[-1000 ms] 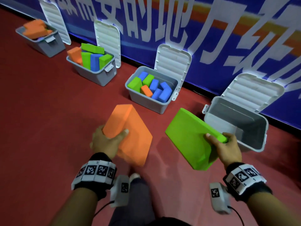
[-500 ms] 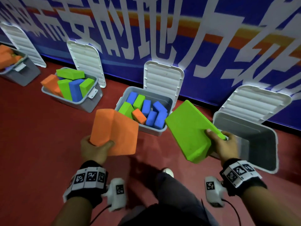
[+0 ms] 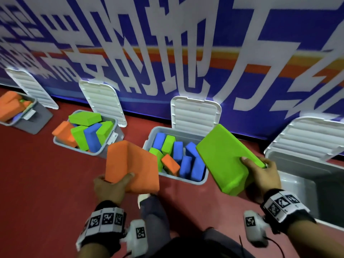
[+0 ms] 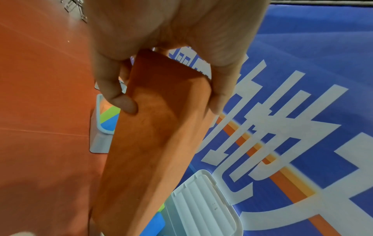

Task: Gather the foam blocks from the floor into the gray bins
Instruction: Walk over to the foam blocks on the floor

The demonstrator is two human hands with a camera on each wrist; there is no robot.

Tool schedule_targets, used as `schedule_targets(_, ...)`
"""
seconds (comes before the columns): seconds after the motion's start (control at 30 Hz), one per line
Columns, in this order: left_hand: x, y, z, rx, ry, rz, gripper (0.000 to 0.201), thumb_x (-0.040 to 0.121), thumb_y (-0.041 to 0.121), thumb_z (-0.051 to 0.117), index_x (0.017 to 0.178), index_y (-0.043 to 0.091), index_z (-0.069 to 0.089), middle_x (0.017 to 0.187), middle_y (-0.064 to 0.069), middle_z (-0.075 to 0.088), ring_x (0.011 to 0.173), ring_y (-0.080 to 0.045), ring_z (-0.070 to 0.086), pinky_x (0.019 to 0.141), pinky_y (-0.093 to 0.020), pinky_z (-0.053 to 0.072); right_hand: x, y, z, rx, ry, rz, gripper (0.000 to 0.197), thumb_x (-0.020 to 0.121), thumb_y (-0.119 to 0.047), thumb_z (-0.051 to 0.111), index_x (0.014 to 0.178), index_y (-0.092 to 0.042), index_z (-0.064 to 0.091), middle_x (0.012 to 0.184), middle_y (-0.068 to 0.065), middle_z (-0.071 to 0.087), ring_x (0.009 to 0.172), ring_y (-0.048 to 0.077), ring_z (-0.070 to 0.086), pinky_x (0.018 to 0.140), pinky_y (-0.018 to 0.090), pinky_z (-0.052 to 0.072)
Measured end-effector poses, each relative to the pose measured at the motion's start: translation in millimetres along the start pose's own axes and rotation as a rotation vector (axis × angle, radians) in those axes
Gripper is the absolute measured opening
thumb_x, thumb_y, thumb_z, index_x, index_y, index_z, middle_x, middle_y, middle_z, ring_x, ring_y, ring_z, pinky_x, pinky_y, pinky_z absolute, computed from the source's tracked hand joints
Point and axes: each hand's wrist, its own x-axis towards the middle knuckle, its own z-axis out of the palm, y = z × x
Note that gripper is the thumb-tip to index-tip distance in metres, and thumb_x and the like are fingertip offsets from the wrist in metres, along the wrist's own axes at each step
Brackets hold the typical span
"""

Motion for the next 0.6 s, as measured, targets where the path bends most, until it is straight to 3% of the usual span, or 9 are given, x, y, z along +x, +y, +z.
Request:
schedule_targets(0.23, 151.3, 23.2, 31.6, 0.102, -0.181, 0.037, 0.074, 0.053, 0.016, 0.091, 0.111, 0.006, 0.046, 0.107, -0.017, 0.057, 0.098, -0.031, 0.058, 0.089, -0.042, 0.047, 36.7, -9.0, 93.0, -0.018, 0.15, 0.045, 0.094, 0.034, -0.068, 0.08, 0.114, -0.03, 0.048, 0.111, 0.006, 0.062, 0.098, 0.027, 0.063, 0.093, 0.05, 0.05)
schedule_targets(0.33, 212.8, 31.2, 42.6, 0.2, -0.273, 0.047, 0.081, 0.044, 0.021, 0.094, 0.107, 0.009, 0.044, 0.107, -0.017, 0.057, 0.101, -0.034, 0.058, 0.09, -0.042, 0.047, 42.6, -6.3, 132.7, -0.003, 0.18, 0.161, 0.087, 0.036, -0.059, 0.088, 0.108, -0.027, 0.05, 0.108, 0.012, 0.064, 0.09, 0.03, 0.066, 0.079, 0.055, 0.055)
schedule_targets(0.4, 241.1, 37.2, 52.7, 0.308, -0.327, 0.034, 0.085, 0.047, 0.026, 0.092, 0.113, 0.006, 0.042, 0.115, -0.019, 0.054, 0.106, -0.035, 0.055, 0.091, -0.04, 0.045, 27.5, -15.4, 152.2, 0.024, 0.212, 0.193, 0.067, 0.05, -0.042, 0.089, 0.102, -0.013, 0.058, 0.097, 0.018, 0.066, 0.072, 0.029, 0.064, 0.063, 0.046, 0.057)
schedule_targets(0.47, 259.9, 39.2, 70.9, 0.398, -0.386, 0.025, 0.086, 0.054, 0.024, 0.09, 0.12, 0.005, 0.04, 0.12, -0.018, 0.05, 0.111, -0.036, 0.052, 0.093, -0.038, 0.041, 10.6, -25.2, 169.1, 0.046, 0.265, 0.22, 0.054, 0.052, -0.037, 0.085, 0.091, -0.007, 0.063, 0.083, 0.018, 0.063, 0.06, 0.023, 0.053, 0.056, 0.028, 0.046)
schedule_targets(0.53, 268.5, 34.2, 91.6, 0.451, -0.467, 0.016, 0.09, 0.054, 0.023, 0.09, 0.126, 0.003, 0.04, 0.124, -0.02, 0.047, 0.114, -0.036, 0.049, 0.095, -0.039, 0.04, -5.0, -27.6, 184.5, 0.084, 0.256, 0.27, 0.044, 0.051, -0.037, 0.076, 0.081, -0.007, 0.065, 0.077, 0.017, 0.061, 0.065, 0.023, 0.051, 0.059, 0.029, 0.042)
schedule_targets(0.6, 272.4, 23.6, 111.2, 0.45, -0.571, -0.019, 0.102, 0.044, 0.033, 0.09, 0.129, 0.005, 0.042, 0.125, -0.018, 0.048, 0.114, -0.036, 0.049, 0.096, -0.04, 0.041, -9.9, -21.9, 194.2, 0.095, 0.24, 0.336, 0.044, 0.053, -0.041, 0.074, 0.08, -0.007, 0.067, 0.076, 0.017, 0.063, 0.067, 0.023, 0.051, 0.062, 0.033, 0.041)
